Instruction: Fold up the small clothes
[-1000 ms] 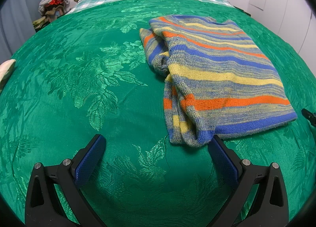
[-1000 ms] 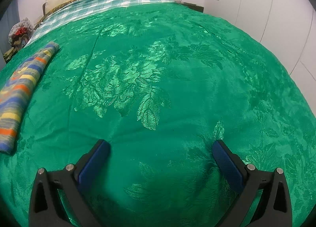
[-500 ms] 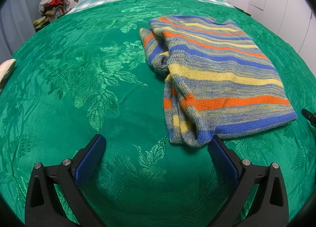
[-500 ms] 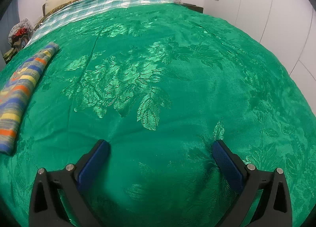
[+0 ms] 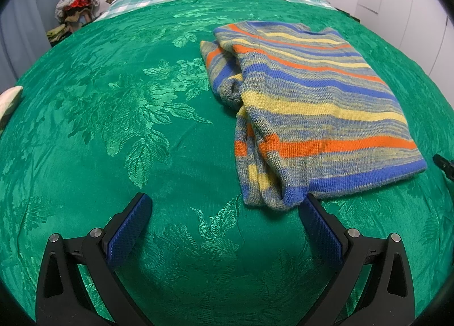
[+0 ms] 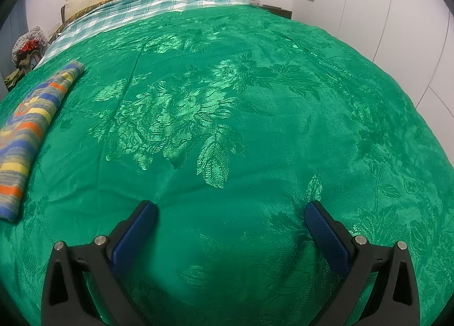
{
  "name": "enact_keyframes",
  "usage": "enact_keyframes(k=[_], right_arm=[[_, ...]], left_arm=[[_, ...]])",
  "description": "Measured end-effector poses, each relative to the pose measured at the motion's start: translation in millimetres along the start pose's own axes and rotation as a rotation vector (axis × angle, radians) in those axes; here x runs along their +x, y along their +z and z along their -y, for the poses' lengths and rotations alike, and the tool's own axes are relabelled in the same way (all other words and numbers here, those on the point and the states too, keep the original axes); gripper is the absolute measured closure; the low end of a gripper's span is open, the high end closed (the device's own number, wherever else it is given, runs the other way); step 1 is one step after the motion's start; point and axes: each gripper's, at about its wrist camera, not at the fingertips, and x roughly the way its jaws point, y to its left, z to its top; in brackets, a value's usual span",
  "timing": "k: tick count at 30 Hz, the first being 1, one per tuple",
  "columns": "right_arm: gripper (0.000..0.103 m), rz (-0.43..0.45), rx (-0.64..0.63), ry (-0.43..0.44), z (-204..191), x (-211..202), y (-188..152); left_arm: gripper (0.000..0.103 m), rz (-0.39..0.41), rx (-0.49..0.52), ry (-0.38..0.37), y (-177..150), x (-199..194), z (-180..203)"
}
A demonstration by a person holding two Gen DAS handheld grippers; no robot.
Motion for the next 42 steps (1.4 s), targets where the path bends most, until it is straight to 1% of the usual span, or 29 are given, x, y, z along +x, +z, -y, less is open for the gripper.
enact_keyframes(k=[26,42], right_arm=[[0.0,0.011,0.022,0.033,5.1,-1.1,-0.2],[0.0,0.012,0.021,0.033,5.3,-1.9,-1.3]], left_arm=[[0.0,0.001,-0.002,-0.005,-0.2,-0.6,-0.7],[0.0,-0.005,-0.003,0.003,-0.4,-2.1,2.0]])
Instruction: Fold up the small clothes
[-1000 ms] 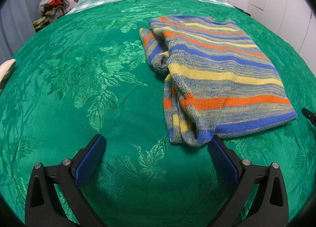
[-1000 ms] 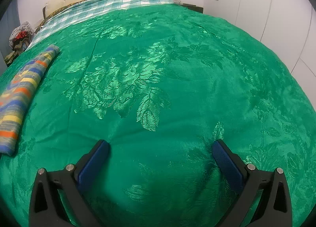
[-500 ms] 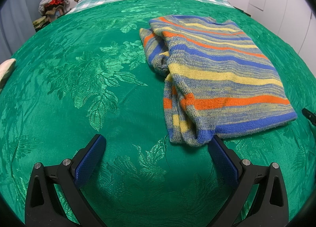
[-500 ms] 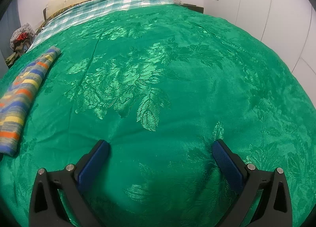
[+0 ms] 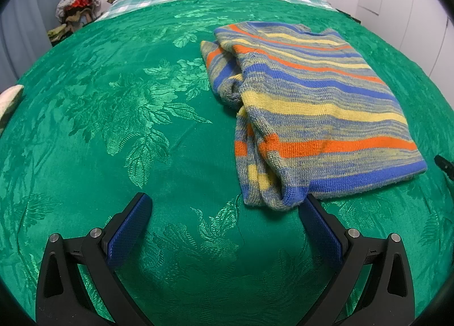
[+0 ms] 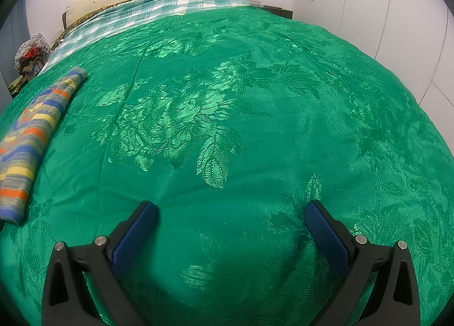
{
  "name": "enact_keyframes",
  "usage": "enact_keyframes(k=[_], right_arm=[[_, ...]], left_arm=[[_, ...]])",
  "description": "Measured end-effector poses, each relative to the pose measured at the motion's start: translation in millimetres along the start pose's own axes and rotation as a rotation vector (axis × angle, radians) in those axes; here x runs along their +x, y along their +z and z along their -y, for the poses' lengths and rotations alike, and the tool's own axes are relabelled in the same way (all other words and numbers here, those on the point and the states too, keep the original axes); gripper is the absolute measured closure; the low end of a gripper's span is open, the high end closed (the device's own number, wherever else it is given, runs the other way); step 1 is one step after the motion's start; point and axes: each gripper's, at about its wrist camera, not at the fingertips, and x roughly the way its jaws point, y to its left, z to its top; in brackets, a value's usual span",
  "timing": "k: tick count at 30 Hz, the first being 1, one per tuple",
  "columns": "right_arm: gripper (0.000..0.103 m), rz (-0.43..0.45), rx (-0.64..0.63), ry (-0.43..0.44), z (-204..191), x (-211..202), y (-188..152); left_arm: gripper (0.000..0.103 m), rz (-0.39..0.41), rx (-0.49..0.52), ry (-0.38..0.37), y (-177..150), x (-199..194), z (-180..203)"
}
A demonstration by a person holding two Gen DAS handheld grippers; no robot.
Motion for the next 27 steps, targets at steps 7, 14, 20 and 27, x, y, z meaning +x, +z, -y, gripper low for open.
enact_keyframes(k=[7,14,20,27], right_arm=[[0.0,-0.037,0.006,0.054,6,-7,7],[0.001,-0.067,0.07,0.564,-53,-31,57],[0.012,-0.218,-0.003,0.698,-157,31,99],[0.076,-0.251,-0.069,0.685,-199,51,97]], left_arm=[[0.006,-0.046,-0.128,-0.191,8,-43,-34],[0.006,-0.114,-0.163,-0.37,83,-8,-46],[0.026,-0.227,-0.175,-0.391,114,50,-21],[0.078,-0.193,-0.196,-0.389,119,50,-9]])
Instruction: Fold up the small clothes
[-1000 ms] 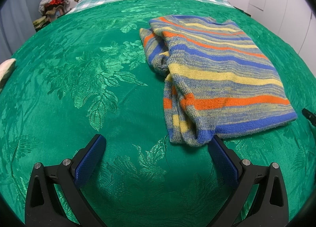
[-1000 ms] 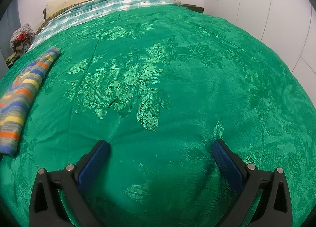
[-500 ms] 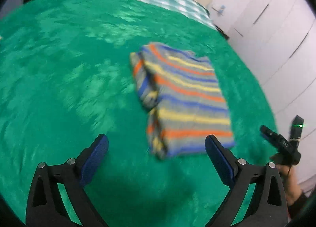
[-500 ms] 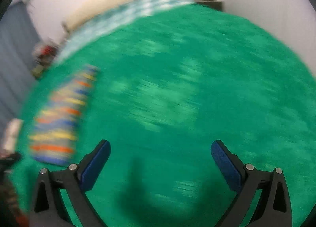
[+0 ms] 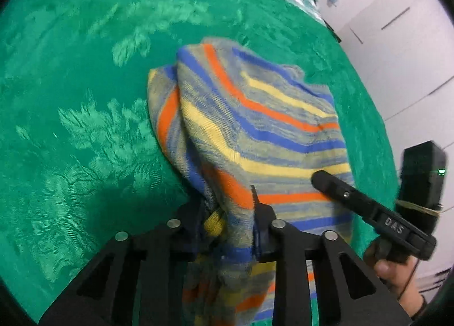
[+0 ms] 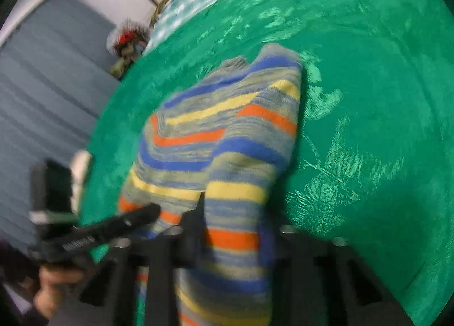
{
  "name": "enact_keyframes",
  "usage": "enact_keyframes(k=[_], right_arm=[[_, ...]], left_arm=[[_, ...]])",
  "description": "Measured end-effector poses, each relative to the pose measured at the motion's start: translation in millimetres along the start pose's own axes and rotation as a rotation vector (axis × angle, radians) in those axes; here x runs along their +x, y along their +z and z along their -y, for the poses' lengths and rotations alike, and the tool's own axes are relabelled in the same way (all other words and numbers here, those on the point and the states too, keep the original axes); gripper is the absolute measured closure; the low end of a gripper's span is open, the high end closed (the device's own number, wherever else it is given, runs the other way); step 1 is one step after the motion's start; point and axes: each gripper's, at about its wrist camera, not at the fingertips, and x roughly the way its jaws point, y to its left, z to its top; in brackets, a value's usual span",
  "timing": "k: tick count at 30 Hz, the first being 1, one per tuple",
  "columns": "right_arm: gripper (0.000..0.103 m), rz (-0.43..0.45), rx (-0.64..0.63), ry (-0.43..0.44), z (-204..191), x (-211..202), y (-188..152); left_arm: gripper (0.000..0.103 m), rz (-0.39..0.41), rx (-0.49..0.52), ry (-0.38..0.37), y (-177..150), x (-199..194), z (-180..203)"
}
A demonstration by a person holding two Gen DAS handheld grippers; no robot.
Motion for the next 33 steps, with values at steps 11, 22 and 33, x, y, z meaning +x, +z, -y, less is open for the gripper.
enact_keyframes(k=[11,22,33], right_arm=[[0.071,0.131,-0.134,-0.043,-11,-86,4],[0.01,0.089,-0.084,-0.354,15,-152,-89],[0.001,0.121,-0.17,-0.36,-67,-247,-160]], left_arm=[[0.043,0.043,0.089,0.021,-9,-23,58],[0.004,0.206,0.269,0.502,-122,-95,94],[0.002,0.161,0.209,0.551,-185,-178,142]])
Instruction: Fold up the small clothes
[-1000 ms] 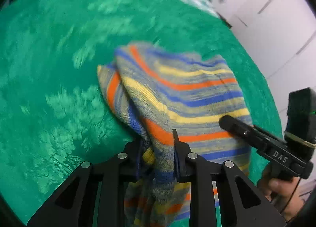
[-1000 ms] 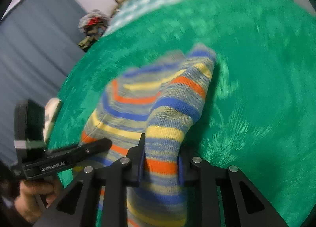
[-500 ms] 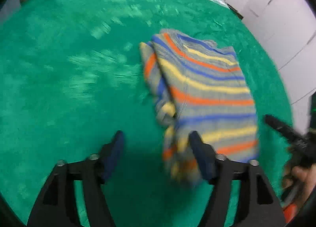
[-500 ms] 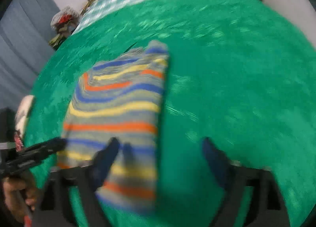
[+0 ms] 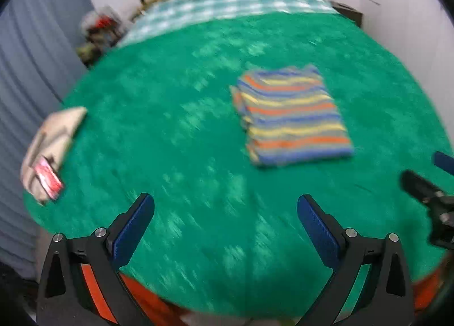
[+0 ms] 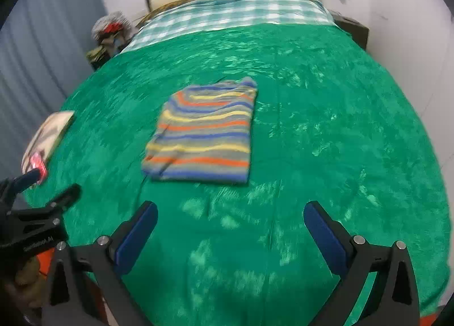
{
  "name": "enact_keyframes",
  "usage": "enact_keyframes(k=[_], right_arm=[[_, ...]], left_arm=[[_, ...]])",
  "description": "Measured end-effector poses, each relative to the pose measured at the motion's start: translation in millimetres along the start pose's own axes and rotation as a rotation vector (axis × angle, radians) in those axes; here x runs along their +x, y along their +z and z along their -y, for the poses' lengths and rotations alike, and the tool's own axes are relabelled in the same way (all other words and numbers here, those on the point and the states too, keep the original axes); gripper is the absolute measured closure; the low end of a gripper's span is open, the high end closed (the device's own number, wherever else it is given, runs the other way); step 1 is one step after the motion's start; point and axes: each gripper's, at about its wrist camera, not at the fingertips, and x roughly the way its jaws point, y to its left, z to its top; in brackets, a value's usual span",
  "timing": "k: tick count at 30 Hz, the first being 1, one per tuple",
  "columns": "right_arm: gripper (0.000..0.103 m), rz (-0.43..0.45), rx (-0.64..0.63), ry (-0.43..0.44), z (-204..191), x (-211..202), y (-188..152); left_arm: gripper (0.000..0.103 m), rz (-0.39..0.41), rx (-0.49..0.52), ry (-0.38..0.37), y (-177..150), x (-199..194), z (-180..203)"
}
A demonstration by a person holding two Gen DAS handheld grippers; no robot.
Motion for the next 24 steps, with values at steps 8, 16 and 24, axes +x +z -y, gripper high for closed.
enact_keyframes(k=[8,16,24], right_arm=[[0.0,0.008,-0.055,0.001,-28,-58,-13],[0.001,-0.038,-0.095,-0.022,-43,-72,-19],[0.001,-0.052,-0.122,-0.054,-58,-85,-24]], left_arm=[[0.002,0.01,-0.044,-0.006,-16,-38,-11],[0.002,-0.005,-0.051,-0.011,-22,-59,-18],[0.002,-0.015,-0.027,-0.05,-27,-68,-12]])
